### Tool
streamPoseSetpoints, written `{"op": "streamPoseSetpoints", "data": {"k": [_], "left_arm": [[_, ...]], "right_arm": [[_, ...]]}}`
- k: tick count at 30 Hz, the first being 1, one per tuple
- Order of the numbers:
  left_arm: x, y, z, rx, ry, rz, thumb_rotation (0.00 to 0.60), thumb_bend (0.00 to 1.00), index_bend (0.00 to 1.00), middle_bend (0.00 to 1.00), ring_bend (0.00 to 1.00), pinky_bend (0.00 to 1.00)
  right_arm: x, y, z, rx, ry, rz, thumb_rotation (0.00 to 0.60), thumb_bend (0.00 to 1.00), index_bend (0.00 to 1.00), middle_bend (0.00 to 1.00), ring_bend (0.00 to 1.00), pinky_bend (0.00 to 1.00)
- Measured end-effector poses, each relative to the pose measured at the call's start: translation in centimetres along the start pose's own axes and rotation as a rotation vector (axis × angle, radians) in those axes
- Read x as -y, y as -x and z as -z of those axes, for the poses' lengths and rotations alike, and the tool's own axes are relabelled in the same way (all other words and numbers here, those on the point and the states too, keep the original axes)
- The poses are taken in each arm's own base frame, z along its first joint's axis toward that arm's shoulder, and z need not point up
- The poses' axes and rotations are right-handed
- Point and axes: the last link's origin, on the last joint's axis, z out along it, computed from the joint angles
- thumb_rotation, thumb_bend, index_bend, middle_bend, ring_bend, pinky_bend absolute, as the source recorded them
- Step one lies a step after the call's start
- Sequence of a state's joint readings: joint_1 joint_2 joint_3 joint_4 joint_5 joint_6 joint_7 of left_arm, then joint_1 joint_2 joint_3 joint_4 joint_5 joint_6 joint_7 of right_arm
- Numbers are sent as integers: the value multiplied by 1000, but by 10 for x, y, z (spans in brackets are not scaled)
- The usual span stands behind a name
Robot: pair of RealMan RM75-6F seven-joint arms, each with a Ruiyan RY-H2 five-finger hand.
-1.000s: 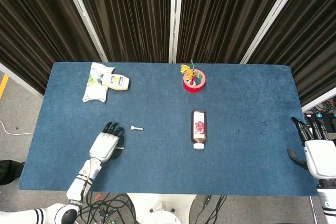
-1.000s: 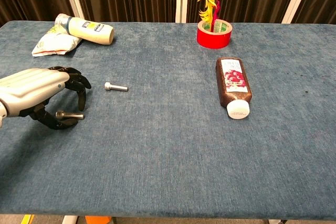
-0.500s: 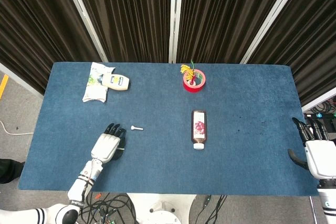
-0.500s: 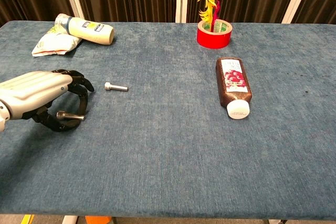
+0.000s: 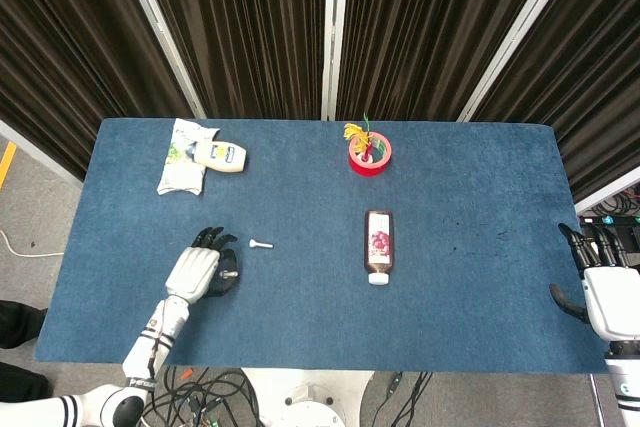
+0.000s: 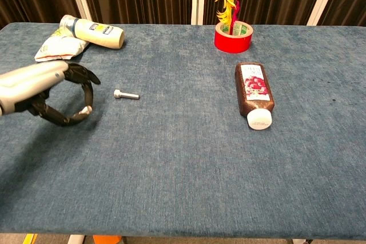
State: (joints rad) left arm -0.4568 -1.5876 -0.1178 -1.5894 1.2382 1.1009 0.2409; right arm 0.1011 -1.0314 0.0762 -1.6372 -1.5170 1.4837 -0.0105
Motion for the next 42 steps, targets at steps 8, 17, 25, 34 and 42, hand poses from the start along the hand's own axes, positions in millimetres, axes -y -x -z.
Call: {"op": "streamPoseSetpoints", "data": {"k": [8,17,25,34,42], "left_arm": [[14,-5,-3,-14,-32,147,600,380,541,191,51,0],[33,3,2,-14,-58,177,600,382,523,191,51,0],[40,4,8,-21,-67,174,600,385,468,191,51,0],[41,4,11,-20,-60,152,600,387,433,190,48,0],[34,-11,14,-34,-17,76,600,367,321,176,21,0]], "right_arm": [[1,0,1,-1,0,1,600,176,42,174,17,47],[2,-2,2,-6,0,3,600,176,41,174,17,47],[2,-3,3,-11,1,3,600,177,42,173,17,47],[2,-4,4,-13,2,3,600,176,41,173,17,47],[0,-5,4,-18,7,15,600,176,42,174,17,47]]}}
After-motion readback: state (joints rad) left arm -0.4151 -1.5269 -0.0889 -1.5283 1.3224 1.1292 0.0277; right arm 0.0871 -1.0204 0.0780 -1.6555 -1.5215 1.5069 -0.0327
